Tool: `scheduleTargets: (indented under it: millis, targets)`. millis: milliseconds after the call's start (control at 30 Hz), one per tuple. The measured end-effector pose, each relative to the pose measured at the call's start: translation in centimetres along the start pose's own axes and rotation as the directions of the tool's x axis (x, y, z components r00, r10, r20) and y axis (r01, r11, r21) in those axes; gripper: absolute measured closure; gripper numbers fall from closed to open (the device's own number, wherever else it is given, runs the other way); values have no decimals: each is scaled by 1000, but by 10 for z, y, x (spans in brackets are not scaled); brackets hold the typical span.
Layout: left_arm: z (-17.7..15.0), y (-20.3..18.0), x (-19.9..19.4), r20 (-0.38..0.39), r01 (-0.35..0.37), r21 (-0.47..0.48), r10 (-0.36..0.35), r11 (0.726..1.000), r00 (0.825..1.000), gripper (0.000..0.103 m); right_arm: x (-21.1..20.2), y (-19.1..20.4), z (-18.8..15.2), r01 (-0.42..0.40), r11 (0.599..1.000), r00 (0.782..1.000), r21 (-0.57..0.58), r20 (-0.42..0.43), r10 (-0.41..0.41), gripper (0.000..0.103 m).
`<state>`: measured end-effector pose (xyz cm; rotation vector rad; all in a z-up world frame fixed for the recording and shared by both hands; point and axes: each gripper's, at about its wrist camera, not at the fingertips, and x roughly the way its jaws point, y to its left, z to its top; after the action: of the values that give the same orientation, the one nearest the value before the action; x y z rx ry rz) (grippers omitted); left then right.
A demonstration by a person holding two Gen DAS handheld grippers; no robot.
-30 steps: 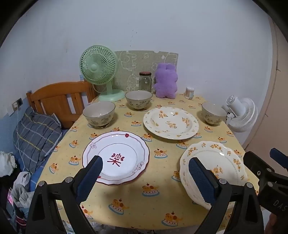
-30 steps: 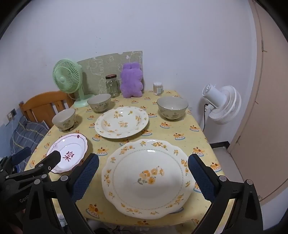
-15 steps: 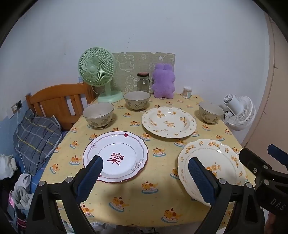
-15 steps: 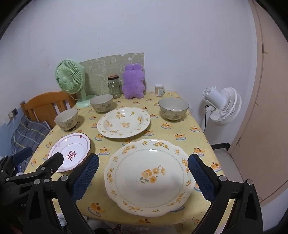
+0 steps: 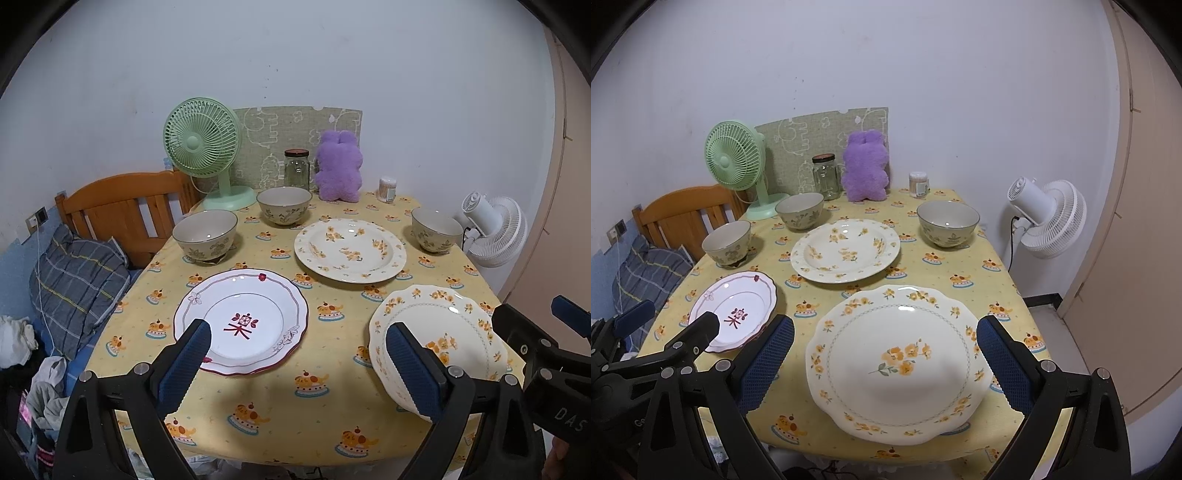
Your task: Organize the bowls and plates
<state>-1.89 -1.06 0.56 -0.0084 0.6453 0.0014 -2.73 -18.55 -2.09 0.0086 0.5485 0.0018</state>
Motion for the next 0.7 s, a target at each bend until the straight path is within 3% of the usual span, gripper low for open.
scheduleTargets:
  millis: [700]
  targets:
    - [3, 1, 1, 7, 7, 10, -7, 1000, 1000, 9, 4, -1, 1, 15, 1000, 1000, 6, -6, -15, 3]
